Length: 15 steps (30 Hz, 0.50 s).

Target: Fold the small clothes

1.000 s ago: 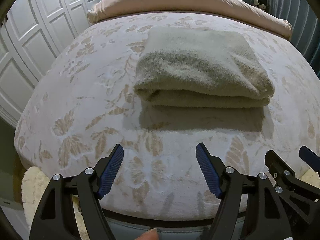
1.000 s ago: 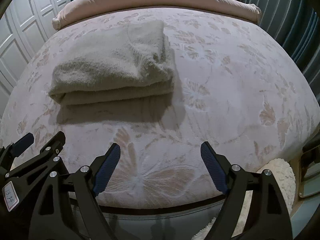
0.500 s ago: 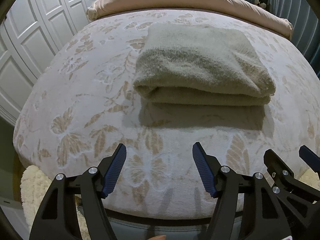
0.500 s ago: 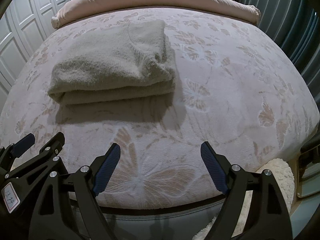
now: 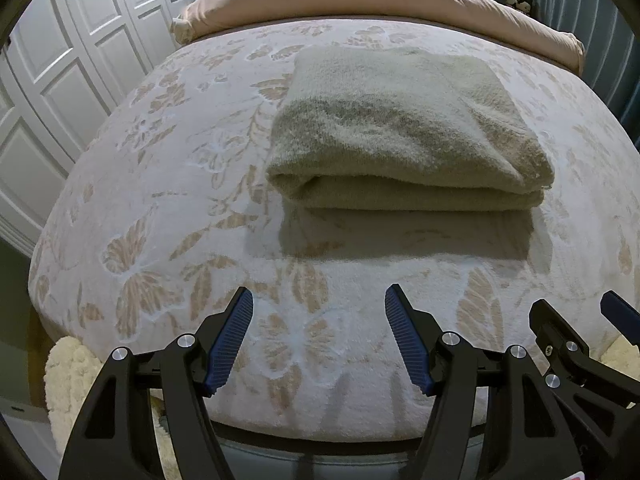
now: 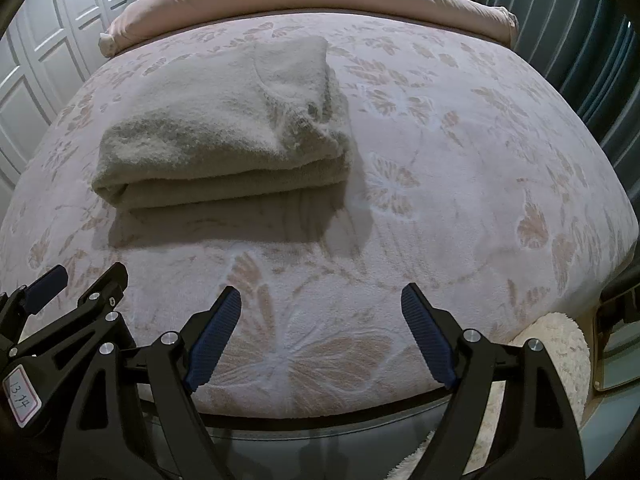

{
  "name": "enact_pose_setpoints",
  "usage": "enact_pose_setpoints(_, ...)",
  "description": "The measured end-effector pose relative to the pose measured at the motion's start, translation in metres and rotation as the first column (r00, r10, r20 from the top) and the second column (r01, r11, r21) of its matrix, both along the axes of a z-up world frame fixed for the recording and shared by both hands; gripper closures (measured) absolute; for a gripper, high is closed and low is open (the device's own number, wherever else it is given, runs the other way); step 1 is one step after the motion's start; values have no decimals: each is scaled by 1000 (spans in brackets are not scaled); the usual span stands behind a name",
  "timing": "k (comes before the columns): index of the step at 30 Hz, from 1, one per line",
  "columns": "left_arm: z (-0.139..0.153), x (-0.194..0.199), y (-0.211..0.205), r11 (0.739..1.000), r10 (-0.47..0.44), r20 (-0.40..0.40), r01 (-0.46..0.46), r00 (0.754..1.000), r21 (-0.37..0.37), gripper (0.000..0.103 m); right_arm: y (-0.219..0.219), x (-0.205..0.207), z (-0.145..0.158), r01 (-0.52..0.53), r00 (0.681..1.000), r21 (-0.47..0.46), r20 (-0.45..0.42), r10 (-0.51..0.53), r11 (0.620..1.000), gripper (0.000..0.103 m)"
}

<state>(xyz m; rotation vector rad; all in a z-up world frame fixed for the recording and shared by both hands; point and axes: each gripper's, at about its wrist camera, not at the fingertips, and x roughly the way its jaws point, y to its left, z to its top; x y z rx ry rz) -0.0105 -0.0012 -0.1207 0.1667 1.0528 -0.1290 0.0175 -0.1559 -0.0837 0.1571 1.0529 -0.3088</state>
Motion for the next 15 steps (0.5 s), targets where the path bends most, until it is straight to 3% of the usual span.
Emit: enact_pose_setpoints(15,3,5,1,1000,5,7,-5,1000,16,41,4,-1,0,23,1000,-10,8,-23,1000,23)
